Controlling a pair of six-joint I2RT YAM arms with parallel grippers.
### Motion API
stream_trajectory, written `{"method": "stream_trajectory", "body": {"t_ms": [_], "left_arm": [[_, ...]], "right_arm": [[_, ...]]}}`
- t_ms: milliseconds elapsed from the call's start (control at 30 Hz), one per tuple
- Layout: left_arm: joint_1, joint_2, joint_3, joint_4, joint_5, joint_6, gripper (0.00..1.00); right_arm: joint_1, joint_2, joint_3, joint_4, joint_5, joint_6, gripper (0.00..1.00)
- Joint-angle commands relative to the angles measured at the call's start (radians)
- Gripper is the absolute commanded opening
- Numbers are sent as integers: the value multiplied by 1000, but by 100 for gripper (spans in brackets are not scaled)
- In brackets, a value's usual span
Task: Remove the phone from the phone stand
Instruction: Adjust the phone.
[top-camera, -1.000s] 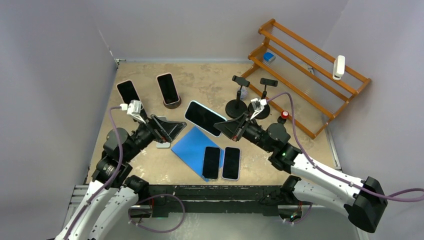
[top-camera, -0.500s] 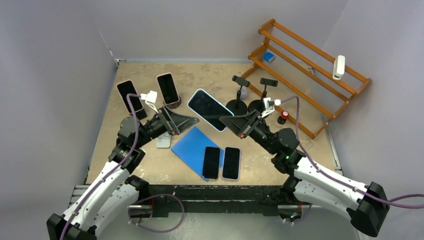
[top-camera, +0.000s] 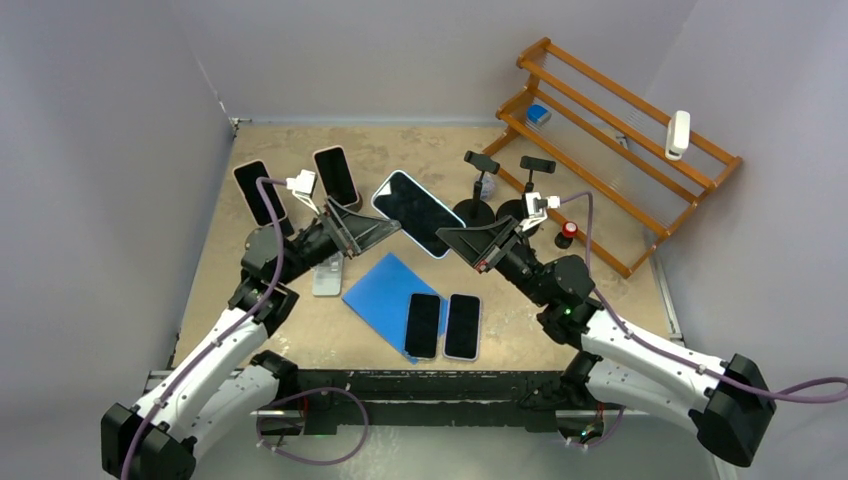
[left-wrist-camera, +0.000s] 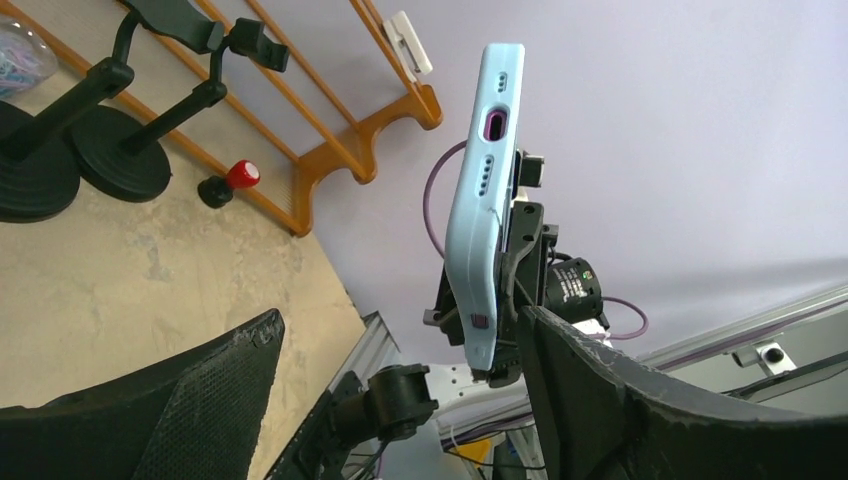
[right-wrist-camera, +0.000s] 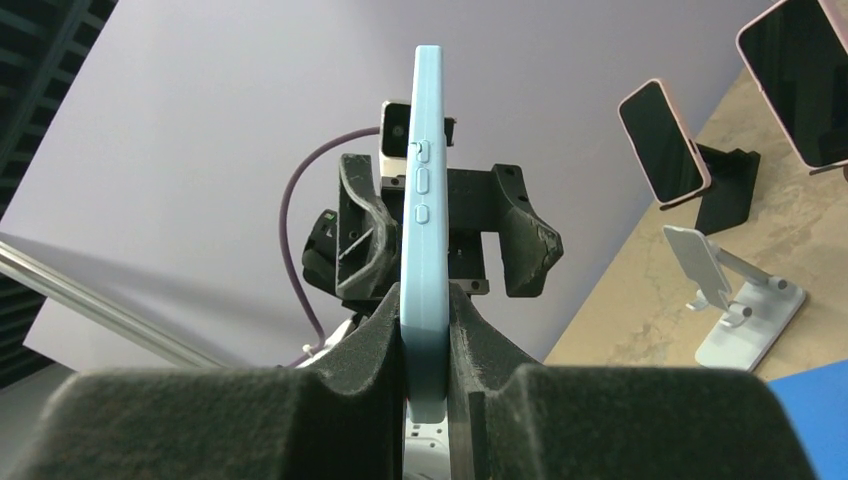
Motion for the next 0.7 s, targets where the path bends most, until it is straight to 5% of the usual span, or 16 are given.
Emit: {"method": "stream_trajectory", "body": {"t_ms": [0,467,667], "left_arm": [[-8,26,37,127,-11,-51,83],[-11,90,71,176,4,-44,63],[-10,39,89,63,-40,25,73]], "right_arm": [[0,-4,21,163,1,35,0],[1,52,68,130,-61,20,0],[0,8,90,39,-54,-23,0]]}}
